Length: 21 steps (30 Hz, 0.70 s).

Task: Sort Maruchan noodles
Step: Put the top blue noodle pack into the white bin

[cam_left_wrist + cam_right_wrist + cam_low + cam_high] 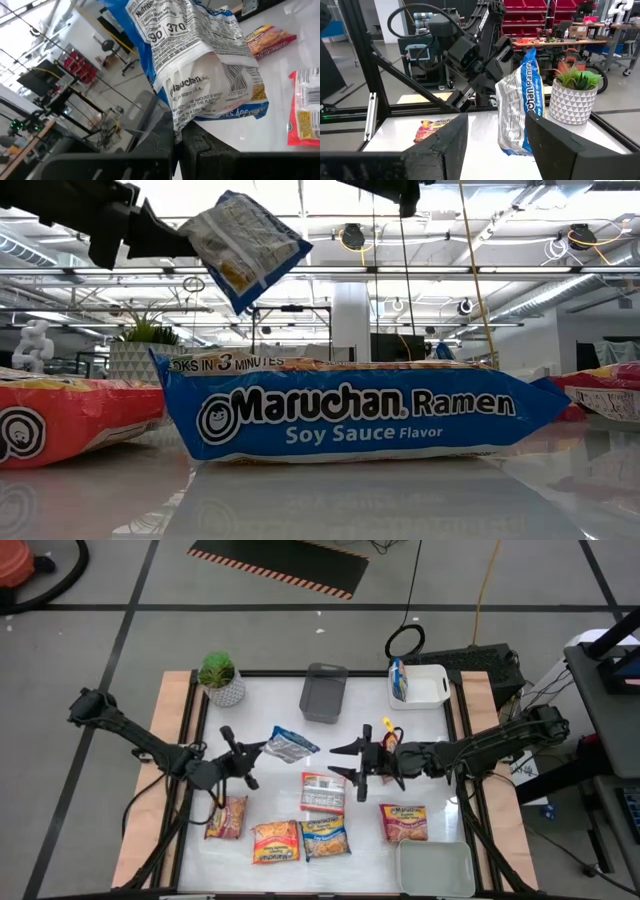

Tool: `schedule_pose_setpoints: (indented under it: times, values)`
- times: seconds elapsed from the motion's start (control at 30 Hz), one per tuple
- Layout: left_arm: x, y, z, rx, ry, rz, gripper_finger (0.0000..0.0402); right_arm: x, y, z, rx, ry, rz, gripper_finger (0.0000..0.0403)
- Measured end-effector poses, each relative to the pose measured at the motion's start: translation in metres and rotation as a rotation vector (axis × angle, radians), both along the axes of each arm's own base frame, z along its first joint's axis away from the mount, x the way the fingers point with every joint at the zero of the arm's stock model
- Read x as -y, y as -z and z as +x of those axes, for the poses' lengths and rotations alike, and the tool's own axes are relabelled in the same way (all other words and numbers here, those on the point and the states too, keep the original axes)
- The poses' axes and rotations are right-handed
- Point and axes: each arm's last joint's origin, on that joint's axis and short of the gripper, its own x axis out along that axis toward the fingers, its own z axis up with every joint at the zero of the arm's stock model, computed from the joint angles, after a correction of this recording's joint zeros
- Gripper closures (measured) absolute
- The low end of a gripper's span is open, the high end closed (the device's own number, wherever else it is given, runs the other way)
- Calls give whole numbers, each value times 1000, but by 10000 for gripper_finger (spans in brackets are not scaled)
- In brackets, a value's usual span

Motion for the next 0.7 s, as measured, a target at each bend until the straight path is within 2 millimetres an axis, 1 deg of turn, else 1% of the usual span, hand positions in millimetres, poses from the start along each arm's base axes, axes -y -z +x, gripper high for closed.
schedule_pose_setpoints:
  times: [0.27,0.33,0.4,0.53,0.63,0.7]
  values:
    - [2,0,0,-26,39,35,389,-7,0,-1,-5,-7,-2,211]
    - [3,0,0,-33,71,33,388,-13,-2,0,-11,46,-21,211]
    - [4,0,1,-33,87,30,388,-23,-9,3,-19,76,-56,211]
    - [4,0,1,-33,87,30,389,-48,-27,22,-72,115,-133,211]
    - [4,0,1,-41,90,42,389,-63,-33,42,-136,130,-185,211]
    - [4,0,1,-41,94,41,389,-68,-33,55,-169,133,-202,211]
